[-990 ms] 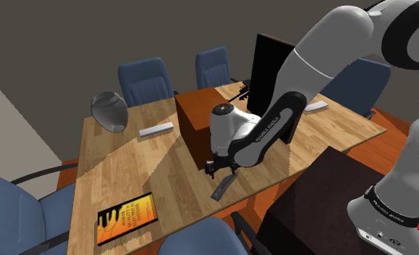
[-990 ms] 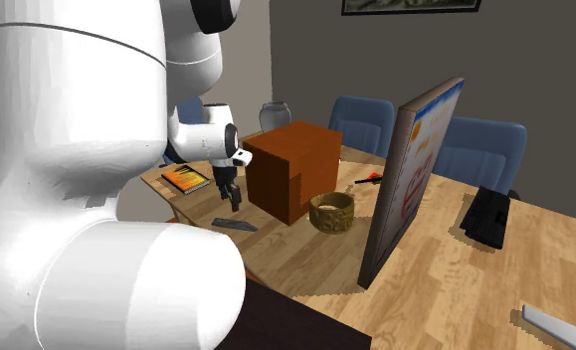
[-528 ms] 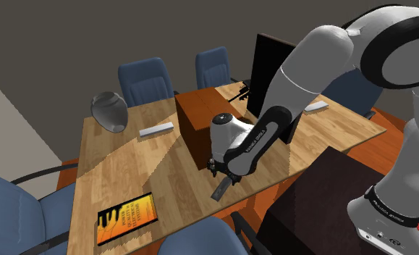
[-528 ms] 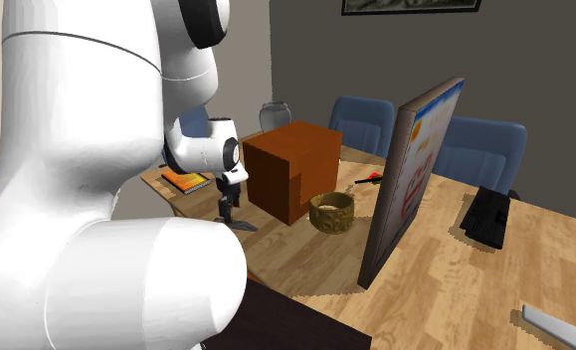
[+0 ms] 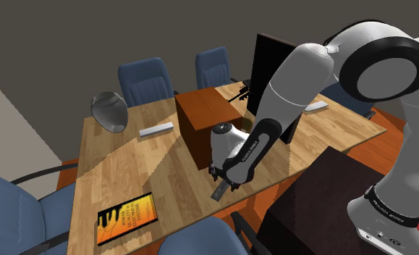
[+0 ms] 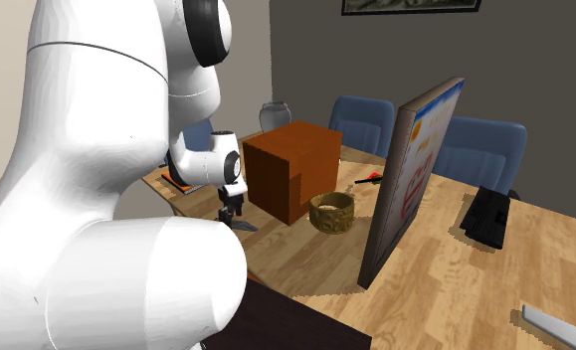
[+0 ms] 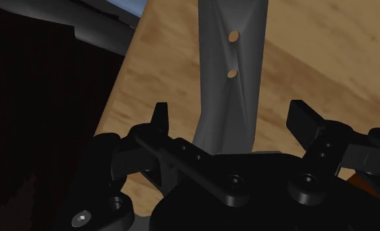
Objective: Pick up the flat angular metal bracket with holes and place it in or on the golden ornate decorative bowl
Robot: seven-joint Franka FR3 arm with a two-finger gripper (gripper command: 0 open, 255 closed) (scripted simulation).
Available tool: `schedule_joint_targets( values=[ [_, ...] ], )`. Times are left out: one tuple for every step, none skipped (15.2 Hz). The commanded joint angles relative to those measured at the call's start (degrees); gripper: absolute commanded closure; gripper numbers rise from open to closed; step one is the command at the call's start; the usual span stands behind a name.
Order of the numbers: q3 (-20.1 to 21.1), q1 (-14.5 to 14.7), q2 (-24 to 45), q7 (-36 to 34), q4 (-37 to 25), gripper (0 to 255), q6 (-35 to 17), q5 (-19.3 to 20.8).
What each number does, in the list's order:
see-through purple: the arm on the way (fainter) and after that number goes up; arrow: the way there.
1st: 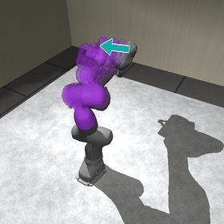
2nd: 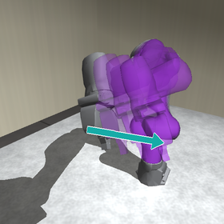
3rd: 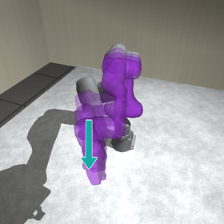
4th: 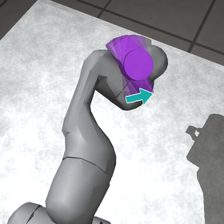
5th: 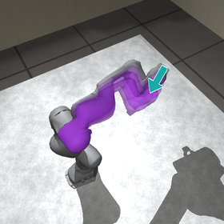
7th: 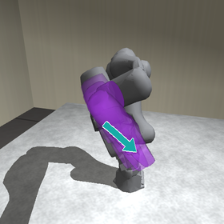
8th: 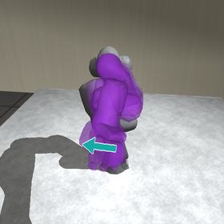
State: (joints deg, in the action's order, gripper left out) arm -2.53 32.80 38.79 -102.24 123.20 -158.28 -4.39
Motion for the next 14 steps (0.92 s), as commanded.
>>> schedule_joint_targets(
  values=[
    [0.0, 0.0, 0.2, 0.0, 0.0, 0, -0.2, 0.0],
    [0.0, 0.0, 0.2, 0.0, 0.0, 0, -0.2, 0.0],
    [0.0, 0.0, 0.2, 0.0, 0.0, 0, -0.2, 0.0],
    [0.0, 0.0, 0.2, 0.0, 0.0, 0, -0.2, 0.0],
    [0.0, 0.0, 0.2, 0.0, 0.0, 0, -0.2, 0.0],
    [0.0, 0.0, 0.2, 0.0, 0.0, 0, -0.2, 0.0],
    [0.0, 0.0, 0.2, 0.0, 0.0, 255, -0.2, 0.0],
    [0.0, 0.0, 0.2, 0.0, 0.0, 255, -0.2, 0.0],
    [0.0, 0.0, 0.2, 0.0, 0.0, 255, -0.2, 0.0],
    [0.0, 0.0, 0.3, 0.0, 0.1, 255, -0.4, 0.0],
    [0.0, -0.1, 0.3, 0.1, 0.1, 255, -0.4, 0.0],
    [0.0, -0.2, 0.3, 0.1, 0.2, 255, -0.5, 0.0],
    [0.0, -0.1, 0.1, 0.1, 0.2, 255, -0.3, 0.0],
    [0.0, -0.1, 0.2, 0.1, 0.1, 255, -0.3, 0.0]
  ],
)
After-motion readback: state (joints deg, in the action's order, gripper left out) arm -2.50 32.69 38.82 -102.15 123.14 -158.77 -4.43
